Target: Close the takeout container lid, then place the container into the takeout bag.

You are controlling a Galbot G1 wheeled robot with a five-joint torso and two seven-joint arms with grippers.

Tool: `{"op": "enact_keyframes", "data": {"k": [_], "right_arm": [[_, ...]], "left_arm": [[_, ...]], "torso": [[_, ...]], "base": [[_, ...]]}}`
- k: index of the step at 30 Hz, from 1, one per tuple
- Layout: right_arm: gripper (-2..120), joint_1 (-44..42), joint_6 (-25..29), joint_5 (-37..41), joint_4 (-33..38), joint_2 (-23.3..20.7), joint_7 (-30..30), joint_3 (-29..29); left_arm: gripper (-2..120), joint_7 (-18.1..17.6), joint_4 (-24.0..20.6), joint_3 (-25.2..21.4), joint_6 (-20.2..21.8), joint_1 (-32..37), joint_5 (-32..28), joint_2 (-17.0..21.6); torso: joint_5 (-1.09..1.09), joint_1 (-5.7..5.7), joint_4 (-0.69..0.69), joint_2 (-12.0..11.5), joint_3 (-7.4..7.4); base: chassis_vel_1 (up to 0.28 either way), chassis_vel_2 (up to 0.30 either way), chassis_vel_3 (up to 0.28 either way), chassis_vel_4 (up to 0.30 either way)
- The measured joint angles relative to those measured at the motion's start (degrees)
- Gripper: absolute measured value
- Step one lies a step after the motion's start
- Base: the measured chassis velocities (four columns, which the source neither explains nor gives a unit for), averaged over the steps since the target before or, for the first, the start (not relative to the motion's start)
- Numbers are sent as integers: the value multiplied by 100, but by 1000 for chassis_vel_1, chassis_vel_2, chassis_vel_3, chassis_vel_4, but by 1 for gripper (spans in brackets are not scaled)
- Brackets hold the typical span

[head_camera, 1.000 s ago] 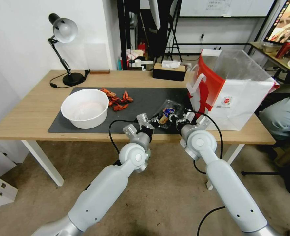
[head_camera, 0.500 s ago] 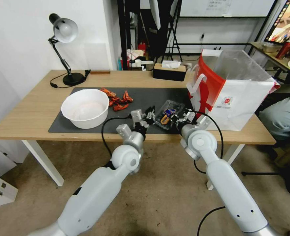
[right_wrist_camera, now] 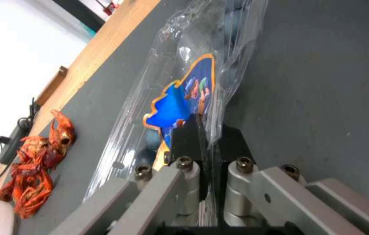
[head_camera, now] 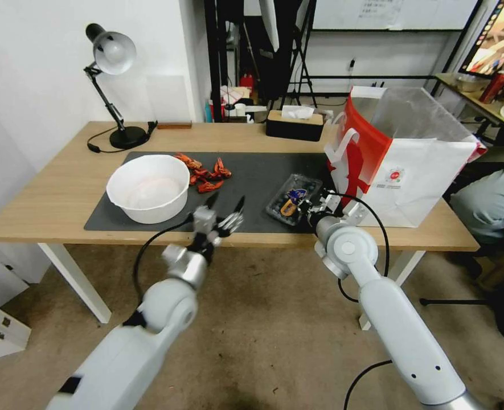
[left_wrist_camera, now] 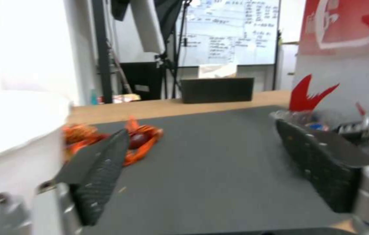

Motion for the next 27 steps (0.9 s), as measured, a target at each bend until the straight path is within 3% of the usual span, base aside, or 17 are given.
{"op": "enact_keyframes", "data": {"k": [2,11,18,27], "right_arm": [[0,-9,2,-9,0,-6,-6,17],[0,-60,7,-26,24,-53,-53,70],[0,-62,14,-26,19,-63,-88,83],[0,28,130,83,364,-62,-163,36]], "left_arm": [[98,-51,-57,-140,-101,246,171,31],[100,-134,-158,-838,-519,1100,481,-129],[100,-231,-152,-1092,-757,1676,576,-338],[100,-289,-92,-1151,-860,1790,623,-381]], "torso": [[0,0,-1,0,0],[0,0,-3,-1,1],[1,0,-1,-1,1],[2,3,-3,-3,3]], "base": [[0,0,0,0],[0,0,0,0],[0,0,0,0],[0,0,0,0]]}}
